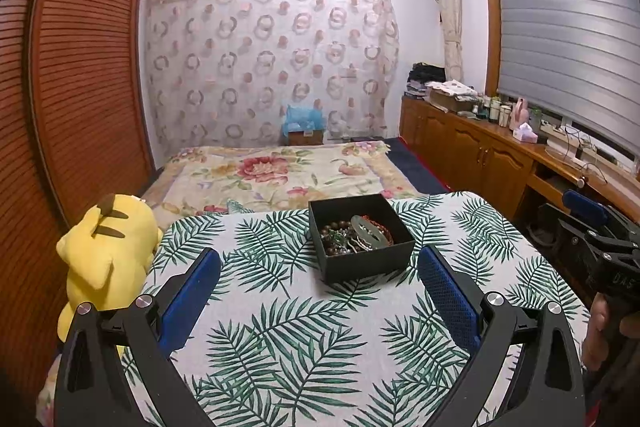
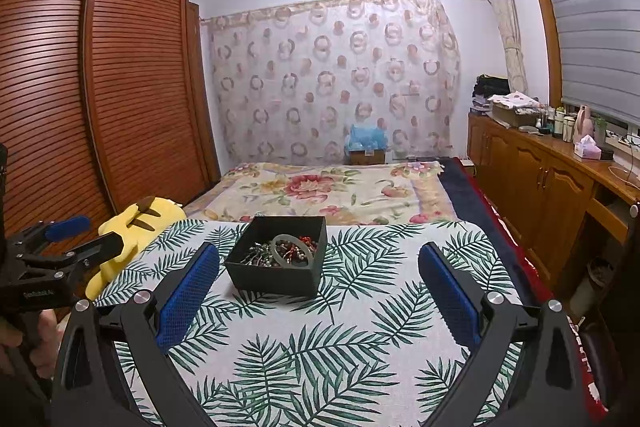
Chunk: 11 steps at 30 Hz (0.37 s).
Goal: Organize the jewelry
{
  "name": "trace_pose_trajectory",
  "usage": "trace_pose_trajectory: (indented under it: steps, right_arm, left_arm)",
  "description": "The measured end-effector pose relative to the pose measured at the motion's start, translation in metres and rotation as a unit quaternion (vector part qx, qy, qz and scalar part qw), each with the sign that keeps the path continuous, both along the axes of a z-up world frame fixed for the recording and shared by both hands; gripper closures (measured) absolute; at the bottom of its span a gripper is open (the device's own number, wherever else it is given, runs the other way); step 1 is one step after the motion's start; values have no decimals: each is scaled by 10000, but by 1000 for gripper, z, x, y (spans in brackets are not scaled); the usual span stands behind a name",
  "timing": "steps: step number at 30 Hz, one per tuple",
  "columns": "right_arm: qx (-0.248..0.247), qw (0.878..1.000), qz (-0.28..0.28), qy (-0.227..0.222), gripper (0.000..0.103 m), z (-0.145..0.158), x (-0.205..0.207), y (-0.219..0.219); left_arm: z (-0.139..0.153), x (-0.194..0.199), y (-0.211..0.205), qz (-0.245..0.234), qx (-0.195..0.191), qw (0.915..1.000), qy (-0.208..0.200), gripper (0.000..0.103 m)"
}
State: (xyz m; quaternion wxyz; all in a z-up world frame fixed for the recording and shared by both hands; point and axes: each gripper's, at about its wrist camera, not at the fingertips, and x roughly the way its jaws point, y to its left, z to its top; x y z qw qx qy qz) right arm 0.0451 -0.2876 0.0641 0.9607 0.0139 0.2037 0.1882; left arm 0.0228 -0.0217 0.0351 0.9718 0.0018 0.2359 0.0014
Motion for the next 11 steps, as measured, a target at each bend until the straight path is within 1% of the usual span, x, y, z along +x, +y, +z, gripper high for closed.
trace_pose_trajectory:
  steps: [11]
  right_arm:
    - [8, 10000, -3, -2, 3, -2, 1, 0]
  left_arm:
    - [0, 0, 1, 0, -5, 10000, -2, 8]
